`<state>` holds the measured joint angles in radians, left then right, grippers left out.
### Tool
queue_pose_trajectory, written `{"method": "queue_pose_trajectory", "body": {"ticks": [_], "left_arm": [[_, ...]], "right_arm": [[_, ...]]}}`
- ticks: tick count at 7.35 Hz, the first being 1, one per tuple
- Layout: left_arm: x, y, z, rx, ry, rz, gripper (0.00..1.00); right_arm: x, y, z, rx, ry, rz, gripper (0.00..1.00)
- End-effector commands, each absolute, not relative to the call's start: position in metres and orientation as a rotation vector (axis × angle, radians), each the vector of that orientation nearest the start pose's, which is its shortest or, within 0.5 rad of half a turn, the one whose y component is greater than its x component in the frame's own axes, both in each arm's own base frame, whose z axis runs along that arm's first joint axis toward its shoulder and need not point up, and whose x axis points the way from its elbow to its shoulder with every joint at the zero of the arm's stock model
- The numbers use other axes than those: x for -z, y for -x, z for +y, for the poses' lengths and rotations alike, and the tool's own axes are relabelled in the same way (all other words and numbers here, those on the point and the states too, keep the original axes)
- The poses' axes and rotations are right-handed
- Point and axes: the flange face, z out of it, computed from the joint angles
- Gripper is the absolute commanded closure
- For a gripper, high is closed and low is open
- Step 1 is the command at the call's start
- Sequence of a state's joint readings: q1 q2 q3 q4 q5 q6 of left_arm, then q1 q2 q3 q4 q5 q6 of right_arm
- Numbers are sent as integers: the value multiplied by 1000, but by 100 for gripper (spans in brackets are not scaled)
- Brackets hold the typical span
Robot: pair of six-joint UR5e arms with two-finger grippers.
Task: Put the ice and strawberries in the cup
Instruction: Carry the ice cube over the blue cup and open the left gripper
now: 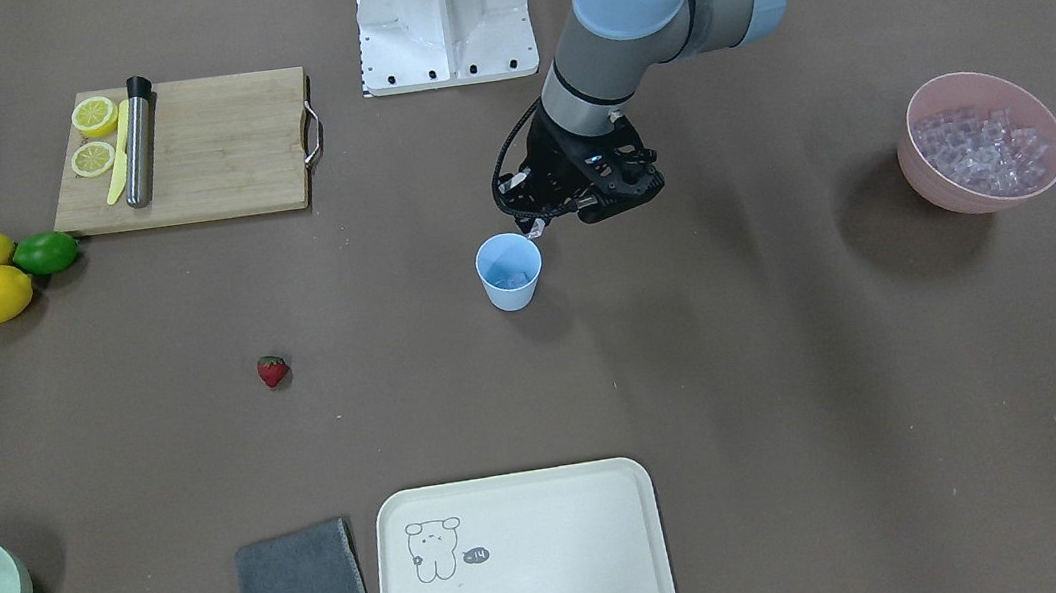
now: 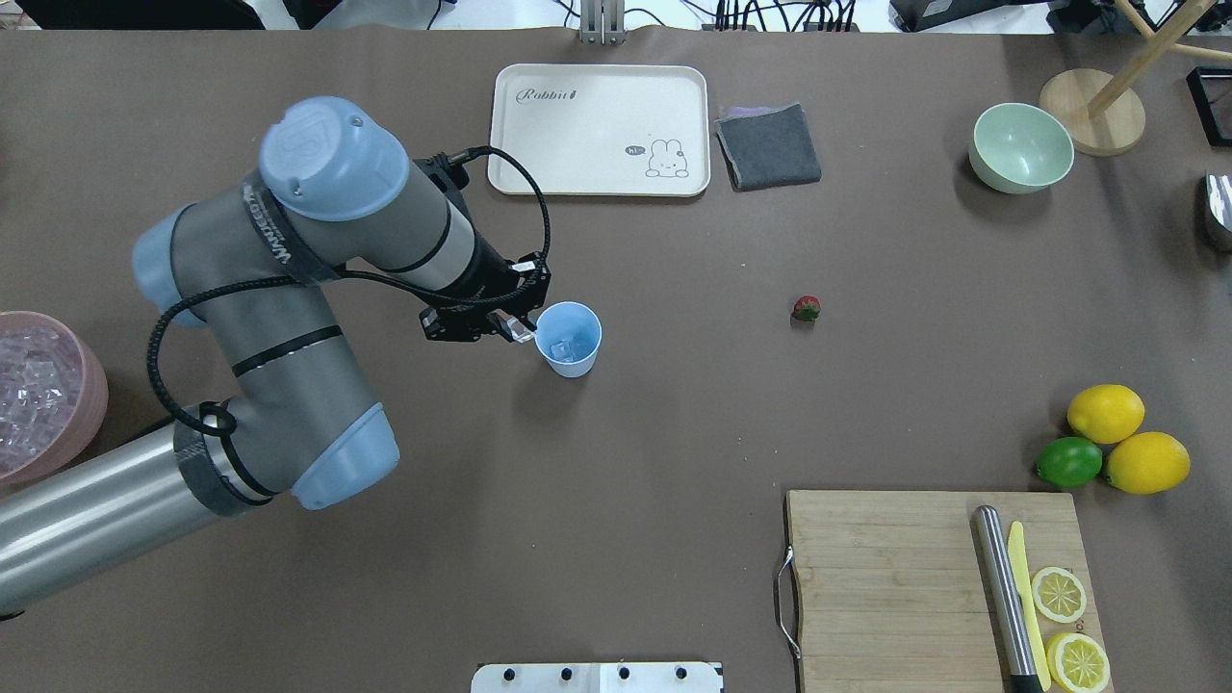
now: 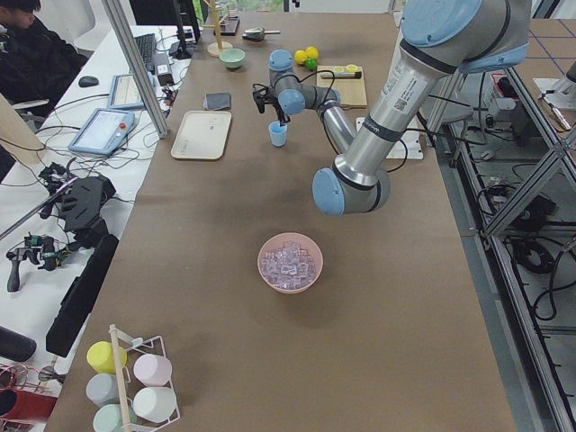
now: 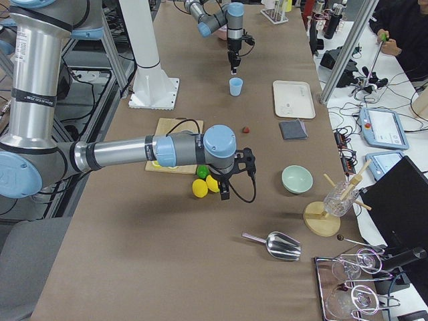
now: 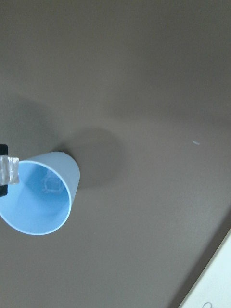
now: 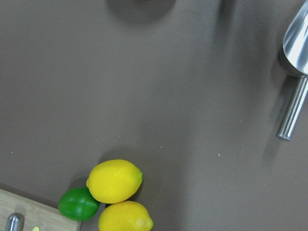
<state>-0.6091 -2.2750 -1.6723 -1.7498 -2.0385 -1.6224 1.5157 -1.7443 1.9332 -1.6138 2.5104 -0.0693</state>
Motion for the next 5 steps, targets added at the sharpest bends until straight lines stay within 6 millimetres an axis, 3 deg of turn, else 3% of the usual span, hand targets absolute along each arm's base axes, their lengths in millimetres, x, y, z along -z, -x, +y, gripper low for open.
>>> {"method": "queue_pose_trajectory", "body": {"ticks": [1,2,3,5], "left_arm": [[-166,-523,-468,368,132,1036,100],[-166,-524,-470,344,113,1043,73],[-170,-524,-471,305,92,1038,6],[-168,-520,-473,311,87,1038,2]], "right_arm": [[-517,10,-452,208,-131,-947,0],[-499,29,-465,232,-136,-953,0],[-480,50,-477,227,-125,-960,0],[-446,106,-495,212,-74,-964,0]]}}
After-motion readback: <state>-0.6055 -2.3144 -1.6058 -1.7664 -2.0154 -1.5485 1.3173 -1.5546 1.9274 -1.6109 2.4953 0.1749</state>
